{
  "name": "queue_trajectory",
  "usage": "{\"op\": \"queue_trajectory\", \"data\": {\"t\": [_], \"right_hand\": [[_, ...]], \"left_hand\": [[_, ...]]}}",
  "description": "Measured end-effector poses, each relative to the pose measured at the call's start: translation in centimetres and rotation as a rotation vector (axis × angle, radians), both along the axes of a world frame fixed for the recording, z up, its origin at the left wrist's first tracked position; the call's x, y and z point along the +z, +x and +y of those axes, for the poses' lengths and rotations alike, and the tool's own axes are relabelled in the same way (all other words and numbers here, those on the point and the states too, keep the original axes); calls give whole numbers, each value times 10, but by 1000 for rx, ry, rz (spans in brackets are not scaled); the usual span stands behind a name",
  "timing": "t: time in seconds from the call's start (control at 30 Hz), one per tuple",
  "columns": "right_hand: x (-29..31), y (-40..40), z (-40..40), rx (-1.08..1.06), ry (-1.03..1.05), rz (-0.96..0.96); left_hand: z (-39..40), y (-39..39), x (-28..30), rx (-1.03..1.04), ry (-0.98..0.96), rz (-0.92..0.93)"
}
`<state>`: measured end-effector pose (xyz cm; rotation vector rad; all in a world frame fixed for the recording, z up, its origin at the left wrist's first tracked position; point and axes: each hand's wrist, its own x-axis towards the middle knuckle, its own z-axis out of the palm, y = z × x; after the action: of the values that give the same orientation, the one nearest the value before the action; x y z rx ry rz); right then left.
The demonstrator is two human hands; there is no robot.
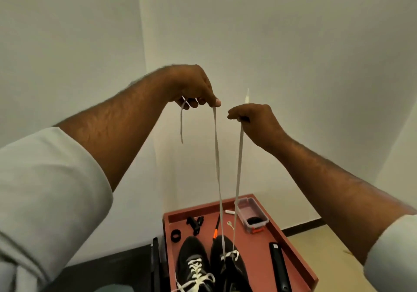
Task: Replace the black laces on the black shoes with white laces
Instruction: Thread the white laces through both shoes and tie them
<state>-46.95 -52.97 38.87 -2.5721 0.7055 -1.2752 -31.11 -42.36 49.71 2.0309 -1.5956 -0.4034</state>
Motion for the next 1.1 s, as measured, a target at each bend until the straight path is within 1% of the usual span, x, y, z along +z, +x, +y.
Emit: {"op": "queue_trajectory", "data": {"t": [0.1, 0.17, 0.2, 0.3, 0.4, 0.5, 0.6, 0.67, 0.73, 0.77, 0.8, 0.83, 0.93, 0.97, 1.03, 1.1], "right_hand": [[11, -2, 3, 85, 20, -94], [16, -5, 6, 118, 41, -140], [18, -6, 8, 128, 61, -160], [23, -11, 13, 136, 122, -201], [26, -13, 14, 160, 175, -268], [26, -14, 14, 257, 358, -413], [25, -15, 13, 304, 501, -560], [27, -16, 13, 315, 556, -604], [31, -17, 13, 282, 587, -616], [33, -17, 13, 264, 598, -620], [34, -17, 12, 252, 605, -620], [35, -16, 11, 242, 604, -613], [34, -15, 10, 202, 566, -583], [34, -15, 10, 191, 551, -579], [33, -14, 10, 177, 525, -571], [33, -14, 12, 159, 514, -569]], "left_hand": [[6, 5, 23, -31, 4, -18], [11, 7, 34, -69, -58, 45], [12, 8, 38, -100, -93, 105], [12, 6, 37, -239, -201, 365], [7, -3, 19, -350, -274, 677], [-2, -10, -6, -401, -297, 993], [-7, -15, -22, -352, -332, 1182], [-7, -18, -27, -338, -354, 1292], [-7, -19, -29, -378, -362, 1378], [-8, -19, -30, -408, -361, 1382], [-9, -19, -32, -422, -366, 1334], [-12, -19, -35, -402, -388, 1224], [-18, -21, -45, -236, -522, 755], [-19, -22, -48, -202, -567, 643], [-22, -25, -53, -182, -650, 502], [-24, -28, -53, -168, -711, 461]]}}
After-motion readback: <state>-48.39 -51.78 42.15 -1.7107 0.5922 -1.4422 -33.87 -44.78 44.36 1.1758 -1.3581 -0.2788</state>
